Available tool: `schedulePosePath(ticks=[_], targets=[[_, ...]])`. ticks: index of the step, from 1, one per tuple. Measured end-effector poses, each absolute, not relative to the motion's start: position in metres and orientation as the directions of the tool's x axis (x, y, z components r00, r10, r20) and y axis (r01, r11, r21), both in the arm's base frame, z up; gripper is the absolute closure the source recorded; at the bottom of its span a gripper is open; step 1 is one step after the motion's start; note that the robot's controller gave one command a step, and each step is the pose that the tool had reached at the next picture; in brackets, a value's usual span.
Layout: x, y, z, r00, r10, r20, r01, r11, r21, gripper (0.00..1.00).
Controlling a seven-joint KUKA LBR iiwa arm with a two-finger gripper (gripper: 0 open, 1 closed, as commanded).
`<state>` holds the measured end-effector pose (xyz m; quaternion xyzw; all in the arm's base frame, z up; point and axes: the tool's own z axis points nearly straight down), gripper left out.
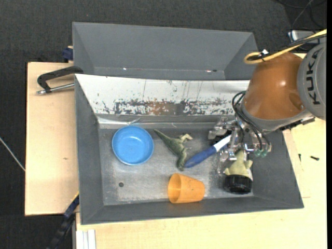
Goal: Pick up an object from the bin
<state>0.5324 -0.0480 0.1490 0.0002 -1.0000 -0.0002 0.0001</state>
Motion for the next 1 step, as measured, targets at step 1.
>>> schedulePosePath(ticks=[1], targets=[[0.5339, -0.0438, 0.0707, -0.997, -0.077, -0.006, -0.077, 0.997, 0.0, 0.0]])
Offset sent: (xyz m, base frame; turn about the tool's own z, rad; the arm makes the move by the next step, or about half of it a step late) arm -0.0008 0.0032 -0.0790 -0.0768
